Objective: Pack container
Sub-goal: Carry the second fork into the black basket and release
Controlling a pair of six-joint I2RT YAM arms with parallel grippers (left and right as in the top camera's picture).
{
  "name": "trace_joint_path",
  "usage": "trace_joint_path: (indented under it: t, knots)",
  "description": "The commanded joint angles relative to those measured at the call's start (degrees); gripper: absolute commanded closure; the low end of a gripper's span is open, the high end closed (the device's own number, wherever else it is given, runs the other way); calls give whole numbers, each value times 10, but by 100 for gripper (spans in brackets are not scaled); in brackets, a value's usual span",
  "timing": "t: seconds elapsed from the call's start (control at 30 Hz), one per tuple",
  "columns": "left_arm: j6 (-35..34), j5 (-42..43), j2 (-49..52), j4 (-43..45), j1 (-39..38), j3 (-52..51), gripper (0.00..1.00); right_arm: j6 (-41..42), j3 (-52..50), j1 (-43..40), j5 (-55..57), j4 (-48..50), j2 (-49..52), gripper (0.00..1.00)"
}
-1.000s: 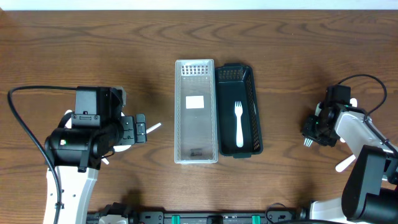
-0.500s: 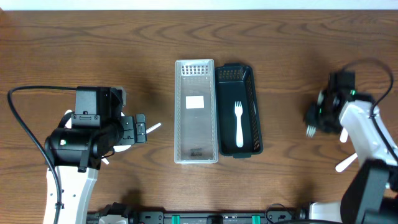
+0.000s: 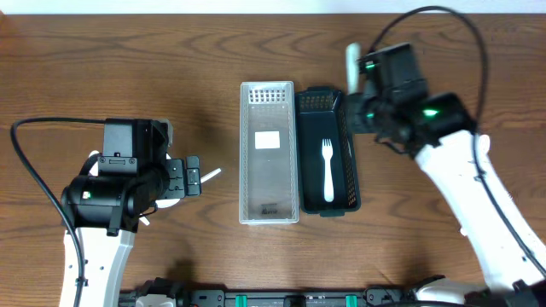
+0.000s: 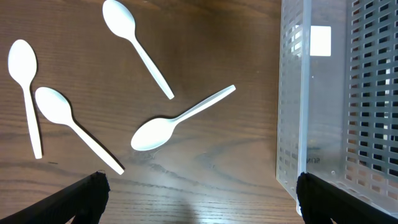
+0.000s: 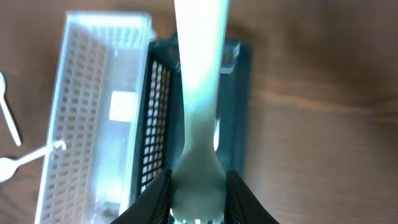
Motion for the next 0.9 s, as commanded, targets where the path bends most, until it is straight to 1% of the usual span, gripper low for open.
trace_joint_path:
  t: [0.0,0.17,0.33,0.37,0.43,0.5,0.57,0.73,0.83,0.87]
  knots:
    - [-3,2,1,0,3,6,2,31,-25,28,3,-3,56,92]
    - [-3,2,1,0,3,6,2,42,-35,49,1,-4,140,94]
    - [-3,2,1,0,3,6,2,44,-35,55,0,-3,197,90]
    - [-3,2,1,0,3,6,2,44,-35,55,-3,-3,203,85]
    - [-3,2,1,0,3,6,2,43,-35,55,-6,-2,210,68]
    - [-3,2,1,0,3,6,2,42,-35,55,-5,4,209,57]
    - [-3,2,1,0,3,6,2,38,-31,54,-5,8,204,53]
    - [-3,2,1,0,3,6,2,19,14,38,7,-18,170,51]
    - [-3,2,1,0,3,6,2,20,62,5,33,-45,132,51]
    - [-3,2,1,0,3,6,2,19,80,-16,39,-53,114,47]
